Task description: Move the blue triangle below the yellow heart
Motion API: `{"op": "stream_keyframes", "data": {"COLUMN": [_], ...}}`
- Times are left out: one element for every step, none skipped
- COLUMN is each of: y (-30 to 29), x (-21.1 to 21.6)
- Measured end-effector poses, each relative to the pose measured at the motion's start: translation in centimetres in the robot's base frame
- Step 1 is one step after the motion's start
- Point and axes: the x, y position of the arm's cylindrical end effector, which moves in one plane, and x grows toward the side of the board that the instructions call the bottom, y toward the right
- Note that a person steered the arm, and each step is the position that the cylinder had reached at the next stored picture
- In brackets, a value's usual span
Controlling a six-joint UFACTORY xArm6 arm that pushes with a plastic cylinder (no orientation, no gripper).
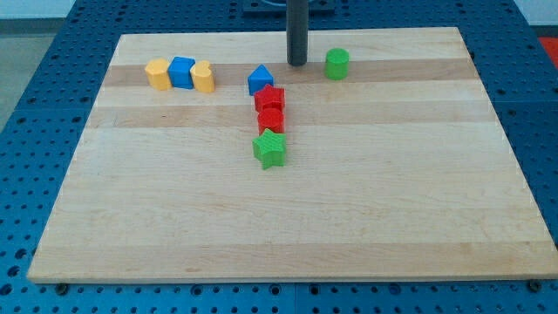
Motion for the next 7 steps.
{"op": "stream_keyframes", "data": {"y": [0.0, 0.0, -0.4, -2.1, -3.8, -5.5, -7.3], "x": [4.1, 4.4, 4.4, 4.4, 4.4, 4.4, 4.4]}}
